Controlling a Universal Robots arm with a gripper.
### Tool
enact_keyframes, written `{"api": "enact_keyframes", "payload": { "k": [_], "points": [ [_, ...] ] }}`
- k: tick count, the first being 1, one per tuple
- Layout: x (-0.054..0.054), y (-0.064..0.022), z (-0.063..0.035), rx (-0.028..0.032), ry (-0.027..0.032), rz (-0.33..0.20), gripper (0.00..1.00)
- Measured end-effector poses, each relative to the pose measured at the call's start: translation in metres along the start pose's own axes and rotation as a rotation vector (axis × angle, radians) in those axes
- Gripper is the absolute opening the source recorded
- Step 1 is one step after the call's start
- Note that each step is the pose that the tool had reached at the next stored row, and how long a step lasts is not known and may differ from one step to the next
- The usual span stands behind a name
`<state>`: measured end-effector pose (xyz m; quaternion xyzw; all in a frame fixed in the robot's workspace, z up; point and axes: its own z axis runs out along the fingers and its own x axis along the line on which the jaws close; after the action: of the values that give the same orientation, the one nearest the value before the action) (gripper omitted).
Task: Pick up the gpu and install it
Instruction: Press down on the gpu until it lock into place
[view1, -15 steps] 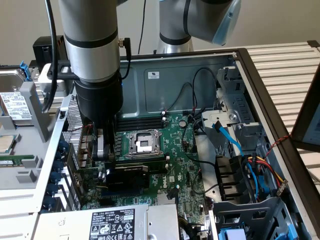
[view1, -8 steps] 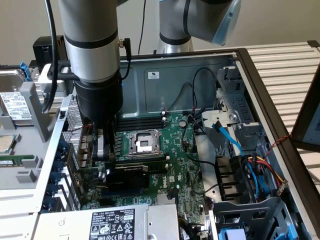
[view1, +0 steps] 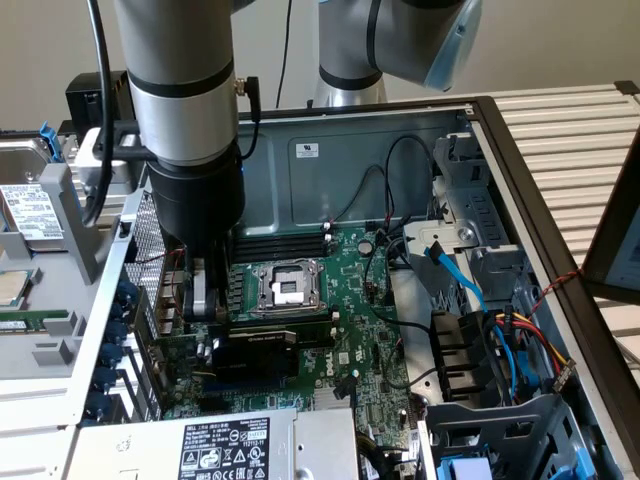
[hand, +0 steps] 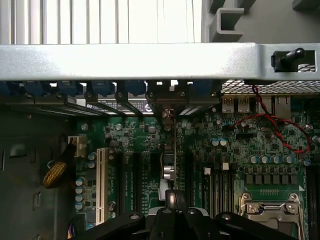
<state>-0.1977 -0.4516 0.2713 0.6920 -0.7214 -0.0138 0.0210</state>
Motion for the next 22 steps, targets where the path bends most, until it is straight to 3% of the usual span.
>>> {"api": "enact_keyframes", "payload": {
  "k": [6, 13, 22],
  "points": [
    [0.0, 0.0006, 0.0, -0.0017, 0.0002, 0.0, 0.11],
    [0.0008, 0.0005, 0.0001, -0.0121, 0.0004, 0.0, 0.11],
    [0.0011, -0.0003, 0.0, -0.0131, -0.0002, 0.0, 0.11]
  ]
}}
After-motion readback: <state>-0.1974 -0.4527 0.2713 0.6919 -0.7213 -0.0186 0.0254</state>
